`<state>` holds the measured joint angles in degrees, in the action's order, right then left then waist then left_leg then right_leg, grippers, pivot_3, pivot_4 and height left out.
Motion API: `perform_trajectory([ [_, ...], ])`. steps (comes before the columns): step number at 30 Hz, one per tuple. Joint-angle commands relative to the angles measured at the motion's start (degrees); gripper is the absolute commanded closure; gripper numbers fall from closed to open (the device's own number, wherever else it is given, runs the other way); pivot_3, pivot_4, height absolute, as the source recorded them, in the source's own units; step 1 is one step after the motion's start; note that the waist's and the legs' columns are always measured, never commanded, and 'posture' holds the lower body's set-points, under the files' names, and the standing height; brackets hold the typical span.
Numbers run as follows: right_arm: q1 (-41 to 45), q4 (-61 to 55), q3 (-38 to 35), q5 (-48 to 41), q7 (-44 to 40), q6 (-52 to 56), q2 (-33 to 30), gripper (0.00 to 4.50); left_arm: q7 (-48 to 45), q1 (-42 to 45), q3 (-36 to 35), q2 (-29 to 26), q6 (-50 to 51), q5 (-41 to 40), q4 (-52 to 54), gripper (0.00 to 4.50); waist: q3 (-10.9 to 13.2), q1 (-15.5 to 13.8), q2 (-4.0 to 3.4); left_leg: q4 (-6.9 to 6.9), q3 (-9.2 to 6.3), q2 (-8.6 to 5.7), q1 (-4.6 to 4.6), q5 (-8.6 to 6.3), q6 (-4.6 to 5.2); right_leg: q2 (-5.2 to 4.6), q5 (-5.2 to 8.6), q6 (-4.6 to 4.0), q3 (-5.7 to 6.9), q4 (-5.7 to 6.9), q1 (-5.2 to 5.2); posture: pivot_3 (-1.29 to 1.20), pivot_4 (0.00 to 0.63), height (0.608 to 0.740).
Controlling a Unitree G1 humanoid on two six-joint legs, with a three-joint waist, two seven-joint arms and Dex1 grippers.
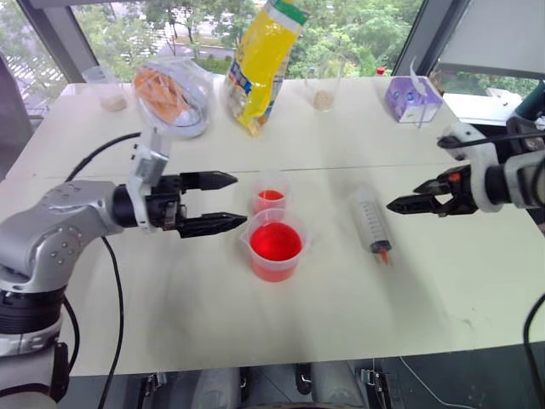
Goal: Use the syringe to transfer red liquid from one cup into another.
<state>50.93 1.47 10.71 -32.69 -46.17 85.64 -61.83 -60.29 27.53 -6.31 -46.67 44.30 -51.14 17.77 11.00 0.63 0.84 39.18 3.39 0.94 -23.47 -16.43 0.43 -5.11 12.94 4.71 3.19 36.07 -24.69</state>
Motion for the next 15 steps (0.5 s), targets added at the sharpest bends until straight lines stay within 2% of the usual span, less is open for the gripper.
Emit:
perform_trajectory([
  [1, 4.2, 3.5, 2.6, 2.5, 1.9, 2.4, 2.7, 0.06, -1.5, 1.6, 0.0, 0.6, -2.4, 1.4, -0.3, 0.0, 0.0, -0.1, 0.0, 0.0, 0.0, -0.01, -0.01, 0.0, 0.0, 0.0, -0.01, 0.02, 0.01, 0.0, 0.0, 0.0, 0.15, 0.74],
  [7, 8.3, 9.8, 5.7, 5.6, 4.5, 2.0, 10.4, 0.06, -1.5, 1.5, 0.6, 2.2, -4.0, 3.2, -0.4, 0.0, 0.0, 0.0, 0.0, 0.0, 0.02, -0.02, -0.03, 0.0, 0.01, 0.0, -0.03, 0.06, 0.01, 0.0, -0.01, 0.0, 0.15, 0.74],
  [15, 8.0, 15.8, 11.0, 10.9, 5.5, -3.5, 16.1, 0.06, -0.7, 0.7, 0.1, 2.6, -4.0, 3.7, 1.0, 0.0, 0.0, 0.0, 0.0, 0.0, 0.02, -0.02, -0.03, 0.0, 0.01, 0.0, -0.04, 0.06, 0.02, 0.03, -0.01, 0.0, 0.15, 0.74],
])
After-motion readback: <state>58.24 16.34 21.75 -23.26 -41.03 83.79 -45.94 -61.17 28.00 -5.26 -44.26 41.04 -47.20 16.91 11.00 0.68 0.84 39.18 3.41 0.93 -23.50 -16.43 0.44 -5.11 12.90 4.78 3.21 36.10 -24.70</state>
